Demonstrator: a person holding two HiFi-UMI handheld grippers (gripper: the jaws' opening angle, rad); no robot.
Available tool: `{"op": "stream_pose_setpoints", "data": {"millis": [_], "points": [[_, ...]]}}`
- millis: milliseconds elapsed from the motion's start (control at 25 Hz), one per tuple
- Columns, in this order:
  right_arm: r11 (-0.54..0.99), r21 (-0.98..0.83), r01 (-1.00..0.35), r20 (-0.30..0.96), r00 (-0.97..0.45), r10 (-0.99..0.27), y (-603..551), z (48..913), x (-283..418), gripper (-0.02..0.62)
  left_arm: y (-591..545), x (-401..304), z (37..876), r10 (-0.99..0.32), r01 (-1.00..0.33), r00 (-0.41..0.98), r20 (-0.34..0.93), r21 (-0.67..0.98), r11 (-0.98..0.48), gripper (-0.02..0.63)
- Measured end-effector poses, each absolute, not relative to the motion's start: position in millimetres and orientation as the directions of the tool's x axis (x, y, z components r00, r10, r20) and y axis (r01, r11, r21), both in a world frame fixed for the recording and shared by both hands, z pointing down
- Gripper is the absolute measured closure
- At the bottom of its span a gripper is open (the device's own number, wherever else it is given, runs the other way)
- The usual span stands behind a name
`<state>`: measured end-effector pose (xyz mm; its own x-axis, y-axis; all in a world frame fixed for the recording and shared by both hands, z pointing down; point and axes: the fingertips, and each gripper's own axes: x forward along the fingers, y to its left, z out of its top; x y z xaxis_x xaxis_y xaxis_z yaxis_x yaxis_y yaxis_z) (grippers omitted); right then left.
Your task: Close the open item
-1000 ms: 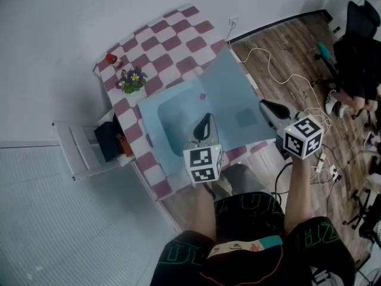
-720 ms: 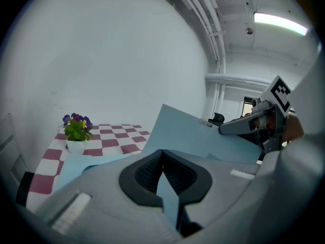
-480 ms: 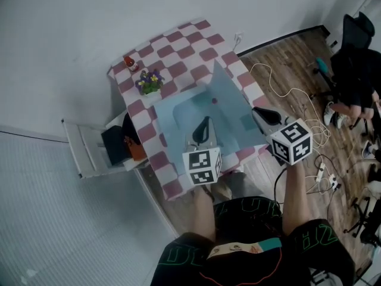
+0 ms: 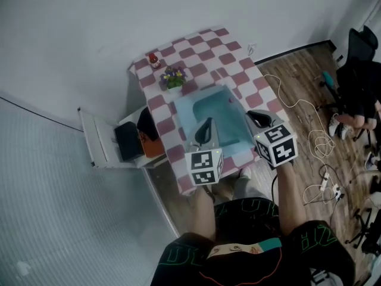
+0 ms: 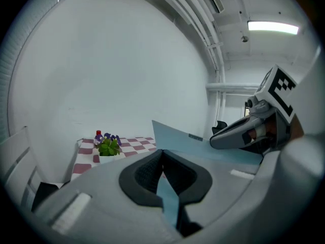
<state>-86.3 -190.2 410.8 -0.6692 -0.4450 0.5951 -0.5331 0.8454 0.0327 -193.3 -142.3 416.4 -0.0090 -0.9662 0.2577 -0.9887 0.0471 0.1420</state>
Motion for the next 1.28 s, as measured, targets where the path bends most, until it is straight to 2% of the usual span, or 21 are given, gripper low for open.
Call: {"op": "stream_pose_setpoints", "data": {"millis": [320,640,960,1280], "points": [[0.851,0.050,-0.524,0.621,-0.651,-0.437,-146.4,421.9,-140.5,0.560,-93.2,-248.1,397.9,-0.971,-0.987,-0.087,0.225,0.116,0.115,0.597],[0.909,0.007,-0.417,0.648,-0.690,-0.322,-97.7,443.6,-195.3,0.552,-45.6,-286.7,401.6,-0.956,-0.975,-0.165,0.241,0.106,0.195,0.597],[0.947,-0.035,-0.319,0.700,-0.684,-0.205,-63.1,490.5,-225.9,0.554,-4.4,-310.3,431.6,-0.924,-0.949,-0.235,0.302,0.135,0.286,0.597],[0.962,-0.101,-0.254,0.733,-0.673,-0.101,-48.0,540.3,-244.0,0.552,17.3,-311.4,473.8,-0.890,-0.922,-0.245,0.385,0.190,0.336,0.597]]}}
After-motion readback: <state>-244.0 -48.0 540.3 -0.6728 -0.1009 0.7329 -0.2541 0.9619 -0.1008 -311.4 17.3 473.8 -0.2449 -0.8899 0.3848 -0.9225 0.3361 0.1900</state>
